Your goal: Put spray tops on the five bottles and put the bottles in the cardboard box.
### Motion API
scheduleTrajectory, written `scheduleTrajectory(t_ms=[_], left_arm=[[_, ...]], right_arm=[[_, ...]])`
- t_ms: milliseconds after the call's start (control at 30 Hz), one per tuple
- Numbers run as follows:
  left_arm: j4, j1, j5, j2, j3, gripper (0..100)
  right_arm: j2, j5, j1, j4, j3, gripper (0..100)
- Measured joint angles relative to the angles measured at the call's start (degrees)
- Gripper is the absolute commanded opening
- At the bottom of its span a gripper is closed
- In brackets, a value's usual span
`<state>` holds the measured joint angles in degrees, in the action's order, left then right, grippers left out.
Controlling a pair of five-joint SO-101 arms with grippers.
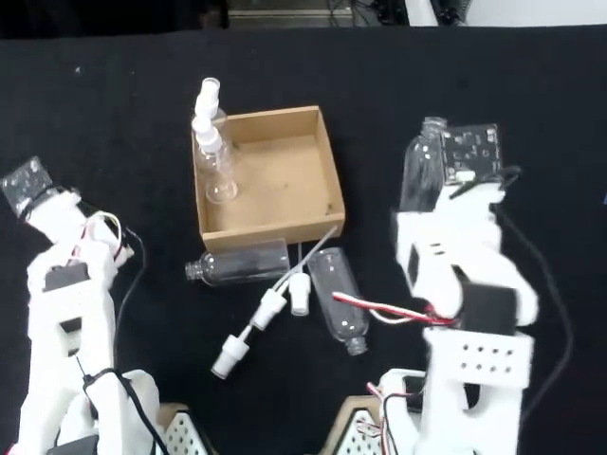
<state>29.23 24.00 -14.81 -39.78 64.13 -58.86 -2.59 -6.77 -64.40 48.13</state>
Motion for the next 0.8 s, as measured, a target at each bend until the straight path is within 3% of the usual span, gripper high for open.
scheduleTrajectory(t_ms=[133, 367, 533, 667, 800], left_arm=[[10.1, -1.2, 7.6, 0.0, -7.6, 4], [36.6, -7.7, 29.7, 0.0, -19.9, 27], [53.8, -13.5, 44.6, -0.1, -24.5, 30], [60.8, -20.8, 48.3, -0.1, -25.1, 30], [61.5, -30.4, 48.4, -0.1, -22.8, 30]], right_arm=[[-1.2, 2.8, 0.1, 8.1, 9.8, 1.1], [-3.6, 3.3, 0.2, 18.1, 20.1, 1.1], [-5.5, 3.3, 0.2, 19.9, 22.0, 1.1], [-6.3, 3.3, -5.4, 20.0, 22.0, 1.1], [-6.7, 6.1, -10.2, 20.0, 22.0, 1.1]])
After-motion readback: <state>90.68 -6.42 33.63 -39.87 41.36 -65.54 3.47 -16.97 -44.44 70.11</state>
